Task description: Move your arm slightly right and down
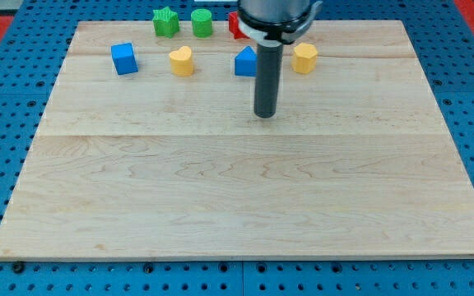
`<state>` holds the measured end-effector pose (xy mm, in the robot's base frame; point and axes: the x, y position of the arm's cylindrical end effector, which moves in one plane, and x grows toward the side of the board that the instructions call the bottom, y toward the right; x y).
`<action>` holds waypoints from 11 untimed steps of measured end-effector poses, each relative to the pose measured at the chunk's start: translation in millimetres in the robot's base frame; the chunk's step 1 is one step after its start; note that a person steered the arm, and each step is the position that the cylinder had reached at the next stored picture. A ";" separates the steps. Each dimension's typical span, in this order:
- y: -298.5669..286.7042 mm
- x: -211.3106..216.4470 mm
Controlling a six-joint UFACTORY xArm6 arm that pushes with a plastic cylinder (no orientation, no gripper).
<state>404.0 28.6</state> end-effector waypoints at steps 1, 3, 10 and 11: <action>-49.2 -4.8; -71.9 -97.7; -39.2 -43.5; -39.2 -43.5</action>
